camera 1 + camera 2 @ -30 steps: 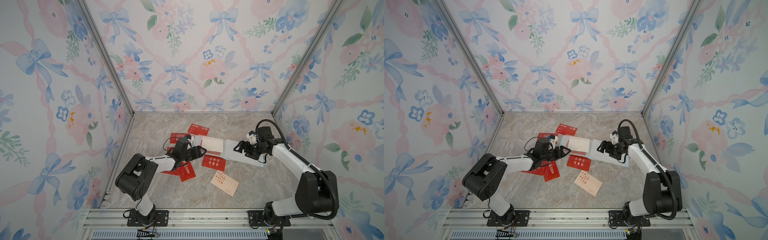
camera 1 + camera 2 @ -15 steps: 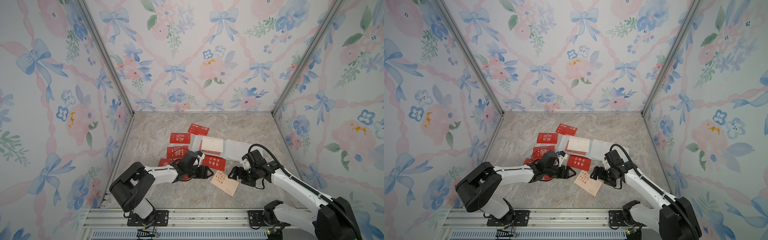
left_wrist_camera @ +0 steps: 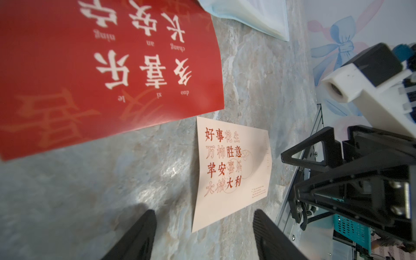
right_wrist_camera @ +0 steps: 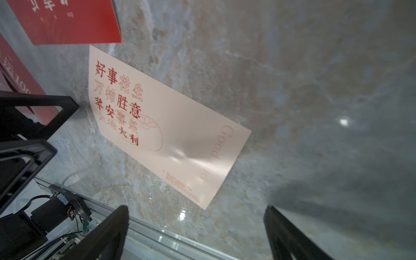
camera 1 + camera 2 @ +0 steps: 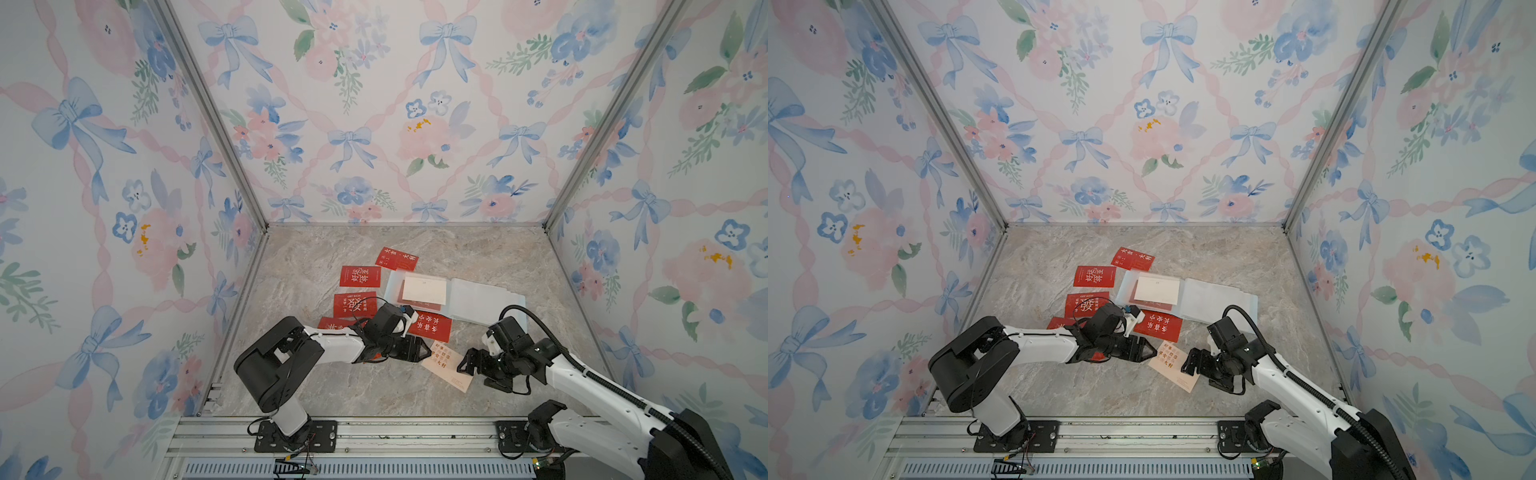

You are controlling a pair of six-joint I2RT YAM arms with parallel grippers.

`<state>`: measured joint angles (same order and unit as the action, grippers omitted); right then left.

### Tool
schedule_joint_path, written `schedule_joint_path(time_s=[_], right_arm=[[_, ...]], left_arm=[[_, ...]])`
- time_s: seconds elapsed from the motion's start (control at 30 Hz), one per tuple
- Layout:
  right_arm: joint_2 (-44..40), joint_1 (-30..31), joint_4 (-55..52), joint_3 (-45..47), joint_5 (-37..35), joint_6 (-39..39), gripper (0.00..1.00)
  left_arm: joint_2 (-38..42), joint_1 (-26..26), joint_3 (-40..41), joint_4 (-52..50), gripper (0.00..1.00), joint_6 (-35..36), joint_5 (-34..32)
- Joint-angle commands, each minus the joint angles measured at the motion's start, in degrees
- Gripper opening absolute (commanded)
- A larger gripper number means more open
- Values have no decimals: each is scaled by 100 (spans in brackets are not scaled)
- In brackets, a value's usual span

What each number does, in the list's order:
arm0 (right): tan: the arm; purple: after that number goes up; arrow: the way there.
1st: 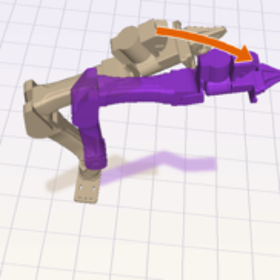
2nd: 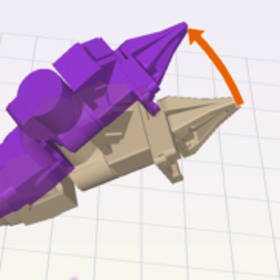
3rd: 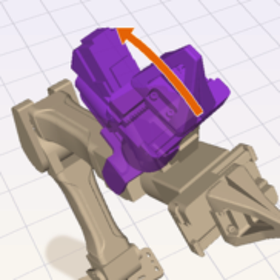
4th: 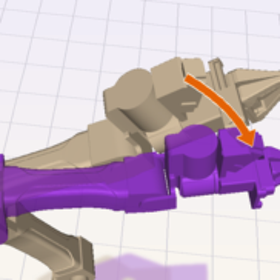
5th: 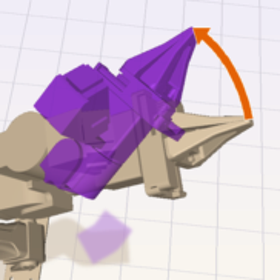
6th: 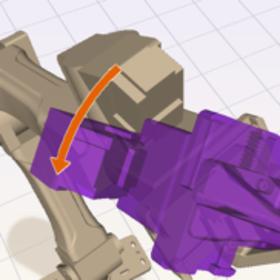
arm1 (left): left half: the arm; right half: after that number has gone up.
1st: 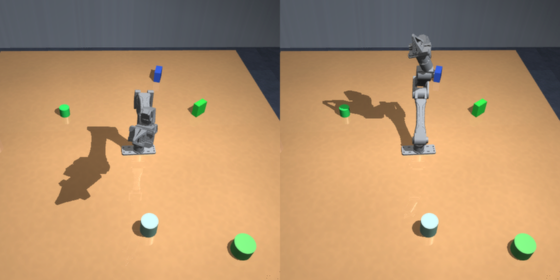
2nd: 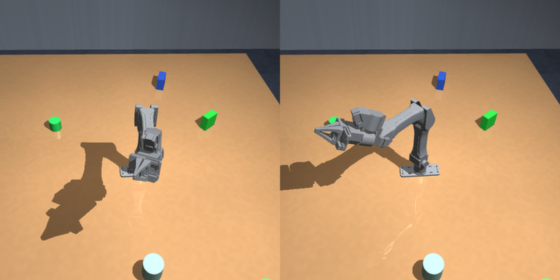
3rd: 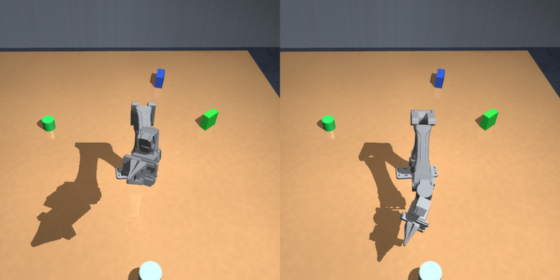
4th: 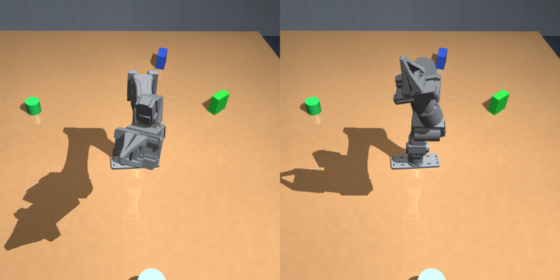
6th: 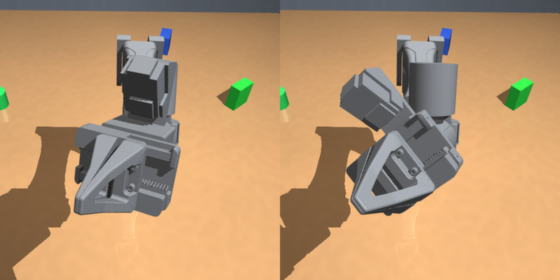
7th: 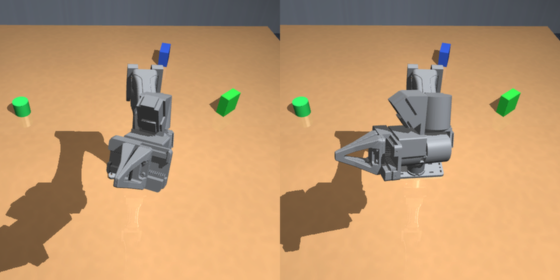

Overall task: Place the photos into the photo albums
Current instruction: Pick up the photo at the center of the board.

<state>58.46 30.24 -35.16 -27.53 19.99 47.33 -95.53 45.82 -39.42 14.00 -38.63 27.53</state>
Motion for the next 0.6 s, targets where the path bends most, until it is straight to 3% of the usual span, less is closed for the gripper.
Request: schedule_joint_path(time_s=[0.0, 0.33, 0.57], right_arm=[[214, 165, 458, 105, -83, 275, 94], [693, 714, 1338, 266, -316, 818, 94], [724, 753, 1432, 266, -514, 890, 94]], left_arm=[[-306, 105, -282, -52, 71, 251, 64], [-690, 300, -323, -51, 69, 201, 34], [-550, 304, -165, -48, 69, 242, -19]])
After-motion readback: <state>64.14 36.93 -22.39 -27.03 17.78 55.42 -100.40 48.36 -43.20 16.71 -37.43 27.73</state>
